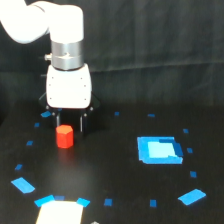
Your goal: Pick up the red object from the table
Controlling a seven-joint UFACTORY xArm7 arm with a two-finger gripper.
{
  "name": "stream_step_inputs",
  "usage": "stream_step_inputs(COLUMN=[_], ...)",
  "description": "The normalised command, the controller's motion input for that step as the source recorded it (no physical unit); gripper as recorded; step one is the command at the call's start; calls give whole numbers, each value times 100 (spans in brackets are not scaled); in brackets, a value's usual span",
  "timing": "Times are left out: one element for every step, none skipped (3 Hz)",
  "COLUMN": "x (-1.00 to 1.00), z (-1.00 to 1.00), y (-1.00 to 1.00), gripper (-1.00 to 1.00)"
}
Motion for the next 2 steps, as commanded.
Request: stream_step_inputs(x=[79, 47], z=[-100, -1], y=[-100, 89], gripper=[-100, 19])
